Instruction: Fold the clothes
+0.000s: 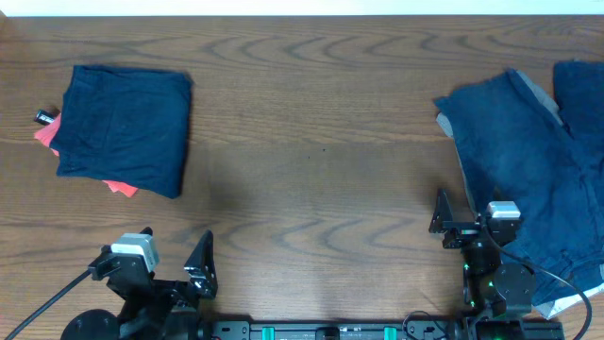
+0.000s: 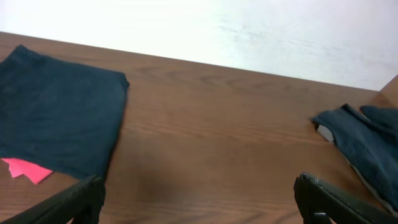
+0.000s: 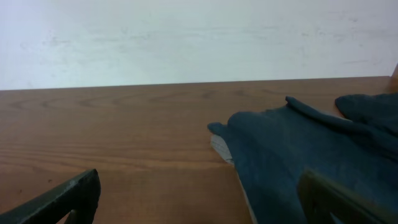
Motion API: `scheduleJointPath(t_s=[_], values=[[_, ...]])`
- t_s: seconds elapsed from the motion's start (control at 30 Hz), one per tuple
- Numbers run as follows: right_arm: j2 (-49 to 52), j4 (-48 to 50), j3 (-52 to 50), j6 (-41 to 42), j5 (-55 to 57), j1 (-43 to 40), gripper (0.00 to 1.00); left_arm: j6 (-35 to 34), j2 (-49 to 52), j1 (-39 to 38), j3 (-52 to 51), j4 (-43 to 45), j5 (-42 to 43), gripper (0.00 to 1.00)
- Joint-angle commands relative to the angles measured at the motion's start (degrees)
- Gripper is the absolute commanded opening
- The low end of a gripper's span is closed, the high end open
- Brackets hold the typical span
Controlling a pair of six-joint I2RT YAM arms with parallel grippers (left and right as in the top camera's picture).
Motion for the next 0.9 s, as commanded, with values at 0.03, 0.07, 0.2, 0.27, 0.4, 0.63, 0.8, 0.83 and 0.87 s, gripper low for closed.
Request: scheduleJointPath(t_s=[0.03, 0.07, 0.2, 0.27, 0.4, 0.63, 0.8, 0.83, 0.87], values=[[-0.13, -0.26, -0.07, -0.87, -0.37, -0.39, 0.99, 0.55, -0.66, -0.07, -3.41, -1.70, -4.98, 0.98], [-0.13, -0.26, -0.07, -0.87, -0.37, -0.39, 0.99, 0.55, -1.07, -0.07, -5.11, -1.84, -6.16, 0.98], [-0.13, -0.26, -0.07, -0.87, -0.35, -0.39, 0.99, 0.55, -4.76, -0.07, -13.44, 1.16, -8.94, 0.98], [-0.13, -0.24, -0.07, -0.87, -0.37, -0.39, 0.99, 0.57, -7.93, -0.07, -18.29, 4.09, -9.51, 0.98], [-0.13, -0.26, -0.07, -0.87, -0.37, -0.39, 0.99, 0.55, -10.05, 0.00, -25.44, 10.91, -9.94, 0.98], [-0.13, -0.24, -0.07, -0.87, -0.35, -0.39, 0.99, 0.57, -10.29, -0.02, -34.53, 29.42, -15.28, 0.98], [-0.13, -0.24, -0.07, -0.87, -0.37, -0.39, 0.99, 0.57, -10.29, -0.02, -42.36, 46.82, -17.25, 0.98], [-0.13, -0.24, -0.07, -0.87, -0.37, -0.39, 0.99, 0.57, -10.32, -0.02, -43.91, 50.14, -17.22, 0.98], [-0.13, -0.24, -0.07, -0.87, -0.37, -0.39, 0.99, 0.55, -10.32, -0.02, -46.16, 54.75, -17.18, 0.98]])
